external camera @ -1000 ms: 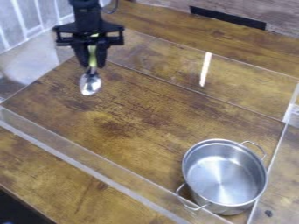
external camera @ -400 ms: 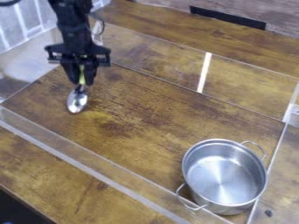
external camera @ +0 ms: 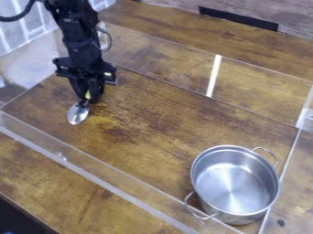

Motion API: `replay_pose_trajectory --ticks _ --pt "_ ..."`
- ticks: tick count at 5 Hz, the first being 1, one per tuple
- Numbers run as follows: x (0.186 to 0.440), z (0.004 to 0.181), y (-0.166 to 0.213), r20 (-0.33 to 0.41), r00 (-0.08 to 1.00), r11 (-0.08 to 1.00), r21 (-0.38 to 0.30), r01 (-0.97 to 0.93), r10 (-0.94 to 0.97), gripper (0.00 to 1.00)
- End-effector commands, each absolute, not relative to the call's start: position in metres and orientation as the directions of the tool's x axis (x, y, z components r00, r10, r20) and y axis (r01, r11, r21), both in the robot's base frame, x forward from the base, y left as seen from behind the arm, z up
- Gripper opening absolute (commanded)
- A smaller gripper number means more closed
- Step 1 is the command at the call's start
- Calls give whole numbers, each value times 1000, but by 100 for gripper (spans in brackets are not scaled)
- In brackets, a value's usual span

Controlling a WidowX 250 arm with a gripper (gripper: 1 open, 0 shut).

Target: Move the green spoon to the left

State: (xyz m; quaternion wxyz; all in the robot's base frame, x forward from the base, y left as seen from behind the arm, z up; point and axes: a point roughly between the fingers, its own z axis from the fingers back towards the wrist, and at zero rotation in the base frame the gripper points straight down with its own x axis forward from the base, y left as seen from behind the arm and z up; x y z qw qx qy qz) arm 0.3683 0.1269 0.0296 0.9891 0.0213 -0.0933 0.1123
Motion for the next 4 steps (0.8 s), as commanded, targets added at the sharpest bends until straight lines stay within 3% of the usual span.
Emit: replay_pose_trajectory --ticks 1,4 --pt "372 46 141 218 962 984 27 -173 163 0" --pt "384 52 166 171 981 996 16 -93 89 0"
